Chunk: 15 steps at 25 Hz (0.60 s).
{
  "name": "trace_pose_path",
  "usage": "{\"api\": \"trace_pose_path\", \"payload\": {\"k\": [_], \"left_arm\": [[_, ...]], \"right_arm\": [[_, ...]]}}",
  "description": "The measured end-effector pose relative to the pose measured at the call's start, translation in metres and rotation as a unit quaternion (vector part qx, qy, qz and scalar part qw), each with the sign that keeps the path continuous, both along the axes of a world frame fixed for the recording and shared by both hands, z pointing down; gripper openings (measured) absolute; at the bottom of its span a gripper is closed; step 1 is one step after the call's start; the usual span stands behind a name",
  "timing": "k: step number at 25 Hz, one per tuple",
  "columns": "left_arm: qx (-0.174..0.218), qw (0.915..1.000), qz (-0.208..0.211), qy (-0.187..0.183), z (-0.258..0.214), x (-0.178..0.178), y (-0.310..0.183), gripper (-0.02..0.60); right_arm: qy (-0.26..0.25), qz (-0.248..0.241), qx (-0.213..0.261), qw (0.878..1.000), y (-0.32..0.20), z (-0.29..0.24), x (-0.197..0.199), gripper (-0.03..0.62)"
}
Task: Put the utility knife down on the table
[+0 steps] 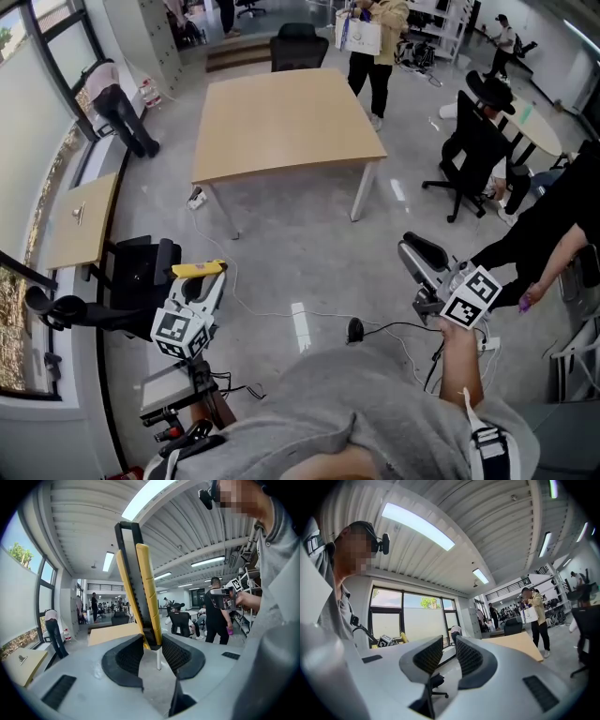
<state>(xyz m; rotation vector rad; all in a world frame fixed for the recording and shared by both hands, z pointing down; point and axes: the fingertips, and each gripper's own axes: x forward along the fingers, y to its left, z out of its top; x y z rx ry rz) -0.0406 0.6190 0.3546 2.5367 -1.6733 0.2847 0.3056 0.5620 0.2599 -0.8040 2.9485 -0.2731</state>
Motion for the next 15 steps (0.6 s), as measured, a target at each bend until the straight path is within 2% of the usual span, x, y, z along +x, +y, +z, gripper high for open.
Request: {"api": "trace_pose_path", "payload": {"k": [3, 7, 15], "left_arm": [[-0.001, 1.0000, 0.001, -0.006, 0.001, 0.009, -0.016, 0.123], [-0.024, 0.9995, -0.011, -0.016, 0.004, 0.021, -0.042, 0.123], [-0.023, 0.9988, -0.019, -0.038, -0.008, 0.078, -0.120, 0.123]], "right_arm": [[-0.006, -0.002, -0.002, 1.000, -0.021, 0.002, 0.009, 0.079], [-0.017, -0.007, -0.010, 1.000, -0.054, 0.013, 0.021, 0.080], [-0.042, -0.025, -0.021, 0.999, -0.144, 0.022, 0.074, 0.080]]}}
